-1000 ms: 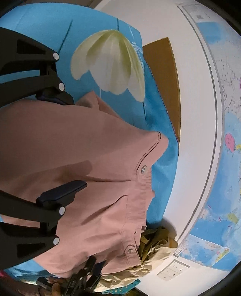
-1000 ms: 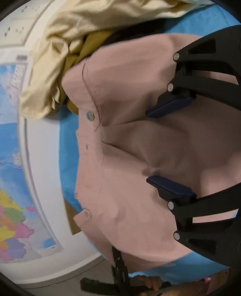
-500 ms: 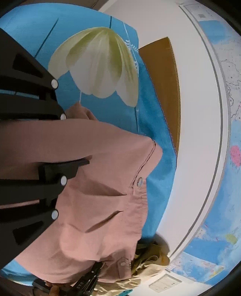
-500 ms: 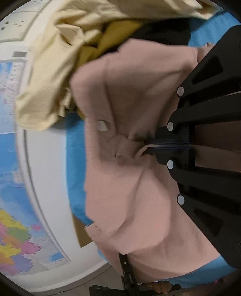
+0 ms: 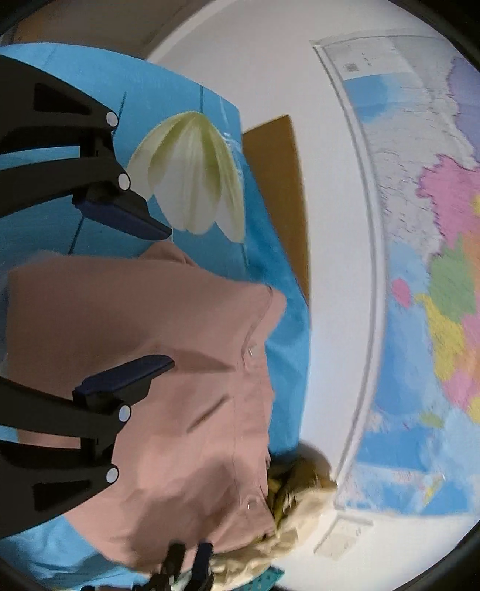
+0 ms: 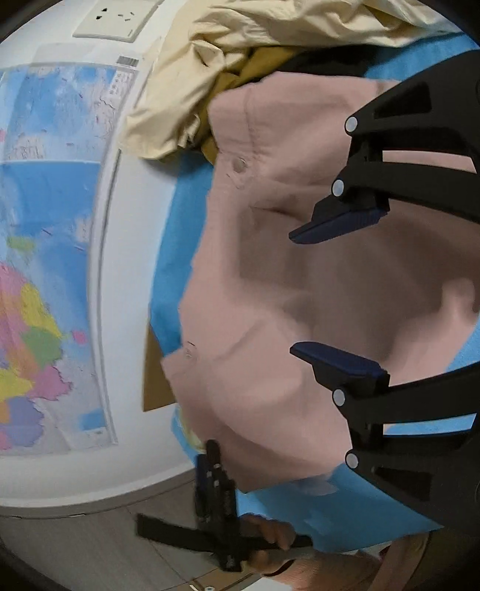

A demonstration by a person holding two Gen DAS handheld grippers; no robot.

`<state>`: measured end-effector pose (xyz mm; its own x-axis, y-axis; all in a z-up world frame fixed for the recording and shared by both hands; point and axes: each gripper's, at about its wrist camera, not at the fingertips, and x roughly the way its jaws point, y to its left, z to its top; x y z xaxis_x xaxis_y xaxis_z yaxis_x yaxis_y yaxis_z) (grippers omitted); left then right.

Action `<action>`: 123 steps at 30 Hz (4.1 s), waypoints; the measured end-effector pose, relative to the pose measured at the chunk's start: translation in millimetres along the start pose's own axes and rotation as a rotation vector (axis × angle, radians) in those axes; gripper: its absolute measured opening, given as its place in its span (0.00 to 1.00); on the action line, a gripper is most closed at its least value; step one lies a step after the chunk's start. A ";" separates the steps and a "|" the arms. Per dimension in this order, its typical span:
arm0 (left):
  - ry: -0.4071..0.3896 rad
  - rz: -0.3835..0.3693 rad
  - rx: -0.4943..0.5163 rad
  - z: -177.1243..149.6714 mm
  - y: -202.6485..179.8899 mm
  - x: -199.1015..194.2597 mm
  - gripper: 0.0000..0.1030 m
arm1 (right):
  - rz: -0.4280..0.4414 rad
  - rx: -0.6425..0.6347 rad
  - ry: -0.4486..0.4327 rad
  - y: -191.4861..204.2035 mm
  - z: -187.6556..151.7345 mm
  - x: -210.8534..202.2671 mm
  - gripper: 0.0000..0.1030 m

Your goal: Fold large clothes

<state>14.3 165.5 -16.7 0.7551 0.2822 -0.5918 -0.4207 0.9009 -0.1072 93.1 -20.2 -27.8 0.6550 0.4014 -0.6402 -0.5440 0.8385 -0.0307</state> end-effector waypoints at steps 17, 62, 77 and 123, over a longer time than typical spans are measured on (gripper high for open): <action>0.127 -0.088 0.102 -15.5 -36.3 44.0 0.58 | -0.030 0.196 -0.007 -29.6 -37.8 -5.5 0.55; 0.186 -0.127 0.027 -5.6 -69.4 69.3 0.80 | -0.097 0.249 0.006 -59.7 -36.9 16.4 0.61; 0.062 -0.176 -0.065 -22.4 -30.7 0.1 0.80 | 0.118 -0.221 -0.015 77.0 -23.7 -1.8 0.74; 0.225 -0.325 -0.378 -11.6 -19.7 71.5 0.49 | 0.479 0.482 0.004 -28.4 -106.8 -57.0 0.67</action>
<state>70.7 164.1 -66.2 0.7674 -0.1057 -0.6324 -0.3666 0.7370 -0.5679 15.1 -106.2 -72.4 0.3981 0.7687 -0.5007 -0.4783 0.6396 0.6017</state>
